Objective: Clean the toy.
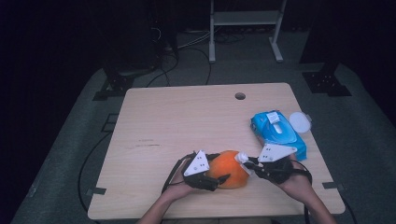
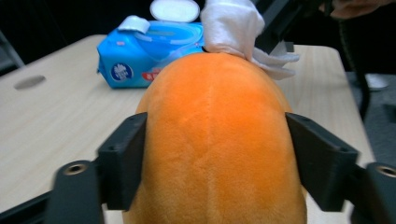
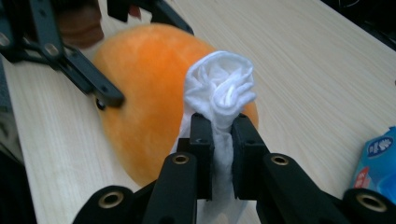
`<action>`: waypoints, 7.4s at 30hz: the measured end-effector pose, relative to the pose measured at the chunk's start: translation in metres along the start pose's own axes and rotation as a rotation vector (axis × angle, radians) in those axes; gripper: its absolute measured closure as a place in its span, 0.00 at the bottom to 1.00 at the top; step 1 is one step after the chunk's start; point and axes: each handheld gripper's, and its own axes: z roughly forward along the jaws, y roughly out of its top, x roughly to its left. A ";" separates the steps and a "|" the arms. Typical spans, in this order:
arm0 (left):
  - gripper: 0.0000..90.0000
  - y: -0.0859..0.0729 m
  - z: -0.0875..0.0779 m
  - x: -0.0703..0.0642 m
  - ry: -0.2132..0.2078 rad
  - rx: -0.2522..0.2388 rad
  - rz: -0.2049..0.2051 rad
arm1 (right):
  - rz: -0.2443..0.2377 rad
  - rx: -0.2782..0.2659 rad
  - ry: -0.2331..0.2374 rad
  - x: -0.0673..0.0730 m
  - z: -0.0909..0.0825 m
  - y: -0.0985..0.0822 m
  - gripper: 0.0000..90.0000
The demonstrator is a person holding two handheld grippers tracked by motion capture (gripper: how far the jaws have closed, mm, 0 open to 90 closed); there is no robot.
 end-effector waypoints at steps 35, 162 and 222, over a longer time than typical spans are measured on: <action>0.11 -0.003 -0.001 0.014 -0.060 0.054 -0.178 | -0.012 0.048 0.015 0.001 0.000 -0.005 0.89; 0.25 -0.007 0.004 -0.005 -0.072 0.061 0.019 | 0.238 -0.075 0.153 -0.020 0.005 -0.009 0.77; 0.04 0.002 0.005 0.006 -0.131 0.184 -0.118 | 0.101 -0.006 0.148 0.001 -0.002 -0.005 0.89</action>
